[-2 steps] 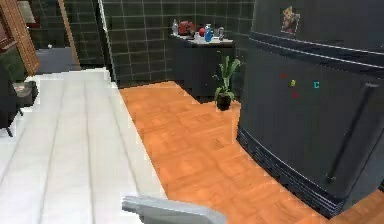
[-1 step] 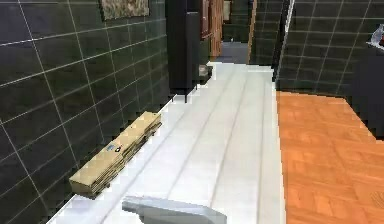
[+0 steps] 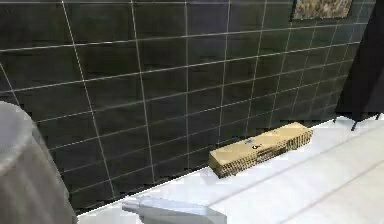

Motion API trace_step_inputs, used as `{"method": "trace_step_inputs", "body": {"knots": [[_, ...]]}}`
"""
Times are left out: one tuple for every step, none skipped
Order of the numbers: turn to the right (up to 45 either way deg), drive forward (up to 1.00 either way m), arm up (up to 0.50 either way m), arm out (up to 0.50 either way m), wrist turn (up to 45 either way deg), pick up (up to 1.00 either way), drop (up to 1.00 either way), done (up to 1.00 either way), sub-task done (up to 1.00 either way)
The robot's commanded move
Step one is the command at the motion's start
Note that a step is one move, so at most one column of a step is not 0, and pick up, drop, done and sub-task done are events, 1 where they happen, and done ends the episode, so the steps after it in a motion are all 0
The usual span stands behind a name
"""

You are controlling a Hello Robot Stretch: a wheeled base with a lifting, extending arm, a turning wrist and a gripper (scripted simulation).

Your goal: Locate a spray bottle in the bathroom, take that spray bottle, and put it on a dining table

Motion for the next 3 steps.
{"method": "trace_step_inputs", "body": {"knots": [[-21.0,0.00,0.00,0.00,0.0,0.00,0.00,0.00,0.00],[0.0,0.55,0.00,0.00,0.0,0.00,0.00,0.00,0.00],[-6.0,0.00,0.00,0.00,0.0,0.00,0.00,0.00,0.00]]}}
